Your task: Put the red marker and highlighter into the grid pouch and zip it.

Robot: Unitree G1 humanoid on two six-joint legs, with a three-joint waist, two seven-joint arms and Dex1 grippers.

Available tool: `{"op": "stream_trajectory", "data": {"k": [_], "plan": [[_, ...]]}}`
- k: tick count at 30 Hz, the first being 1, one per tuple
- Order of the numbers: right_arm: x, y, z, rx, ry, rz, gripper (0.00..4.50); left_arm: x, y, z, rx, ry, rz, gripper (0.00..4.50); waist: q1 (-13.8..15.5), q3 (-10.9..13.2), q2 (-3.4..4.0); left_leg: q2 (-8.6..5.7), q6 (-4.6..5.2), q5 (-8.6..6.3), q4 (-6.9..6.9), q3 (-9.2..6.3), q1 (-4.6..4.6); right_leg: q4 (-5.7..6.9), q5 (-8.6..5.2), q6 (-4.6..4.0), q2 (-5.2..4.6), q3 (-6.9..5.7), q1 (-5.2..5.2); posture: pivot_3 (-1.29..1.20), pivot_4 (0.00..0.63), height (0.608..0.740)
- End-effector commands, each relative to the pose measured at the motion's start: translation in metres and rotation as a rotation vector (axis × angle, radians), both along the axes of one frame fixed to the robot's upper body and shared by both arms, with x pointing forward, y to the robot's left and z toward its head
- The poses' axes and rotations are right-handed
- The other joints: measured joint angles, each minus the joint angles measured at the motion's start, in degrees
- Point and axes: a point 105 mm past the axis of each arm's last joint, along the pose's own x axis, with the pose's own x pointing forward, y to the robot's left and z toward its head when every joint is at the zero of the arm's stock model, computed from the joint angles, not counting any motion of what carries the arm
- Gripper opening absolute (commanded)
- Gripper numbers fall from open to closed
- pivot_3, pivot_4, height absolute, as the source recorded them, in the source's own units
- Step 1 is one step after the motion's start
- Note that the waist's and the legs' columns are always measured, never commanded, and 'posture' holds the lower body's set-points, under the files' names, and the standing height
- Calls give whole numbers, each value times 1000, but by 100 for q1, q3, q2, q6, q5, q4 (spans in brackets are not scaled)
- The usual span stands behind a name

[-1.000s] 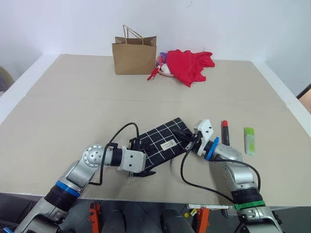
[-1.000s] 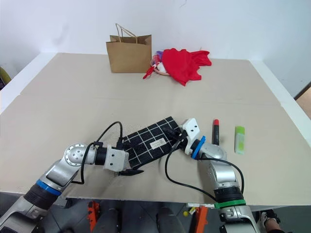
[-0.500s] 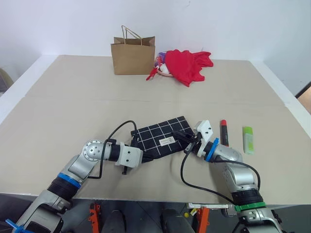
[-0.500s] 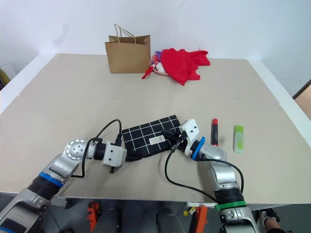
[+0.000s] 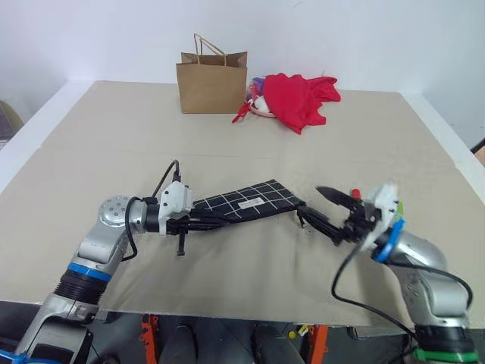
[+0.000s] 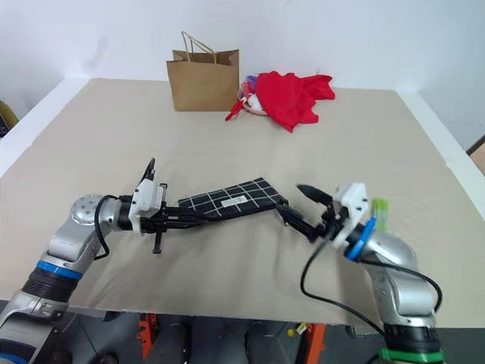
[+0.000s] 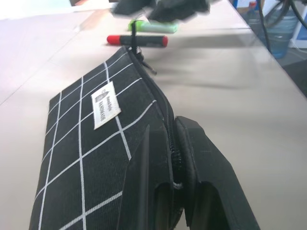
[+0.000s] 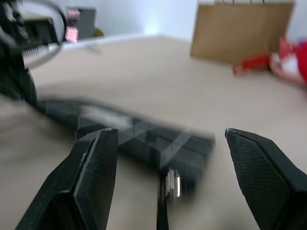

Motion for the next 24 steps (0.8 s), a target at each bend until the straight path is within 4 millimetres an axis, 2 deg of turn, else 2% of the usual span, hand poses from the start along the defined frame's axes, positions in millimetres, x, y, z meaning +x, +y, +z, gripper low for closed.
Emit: {"op": "stream_trajectory", "data": {"k": [1, 3, 9, 12, 15, 19, 20, 24], "plan": [[-8, 5, 12, 0, -63, 41, 3924, -3, 0, 17, -36, -44, -15, 0, -39, 3, 5, 0, 0, 0, 1, 0, 2, 0, -4, 9, 0, 0, 1, 0, 150, 740], [-9, 8, 9, 0, -73, 43, 3924, -3, -1, 17, -30, -48, -16, 0, -52, 4, 7, 1, -1, 2, 2, 0, 8, 2, -5, 19, 0, 0, 4, 0, 150, 740], [-4, 25, 17, 44, -129, 59, 3924, -6, -3, 17, -27, -54, -22, 0, -48, 5, 8, 0, -7, 17, 9, 1, 12, 2, 10, 24, -1, 1, 10, 0, 150, 740], [0, 26, 16, 39, -147, 57, 3078, -7, -4, 17, -29, -57, -29, 0, -35, 5, 8, 0, -7, 17, 6, 0, 12, 2, 9, 23, 0, 1, 9, 0, 150, 740], [0, 26, 16, 31, -161, 63, 1690, -9, -5, 17, -31, -57, -37, 0, -32, 5, 8, 0, -7, 17, 2, 0, 8, 1, 3, 26, 0, 1, 8, 0, 150, 740], [1, 26, 13, 7, -173, 69, 210, -10, -6, 17, -36, -57, -42, 0, -30, 5, 8, 0, -4, 15, 0, 0, 7, 1, 0, 23, 0, 0, 7, 0, 150, 740], [1, 26, 13, -5, -178, 76, 91, -10, -6, 18, -39, -56, -43, 0, -30, 5, 8, 0, -4, 15, 0, 0, 8, 1, 0, 24, 0, 0, 8, 0, 150, 740], [-1, 35, 13, -36, -191, 121, 91, -12, -5, 18, -36, -55, -55, 0, -31, 6, 9, 0, -4, 15, 2, 0, 8, 1, 1, 24, 0, 1, 8, 0, 150, 740]]}}
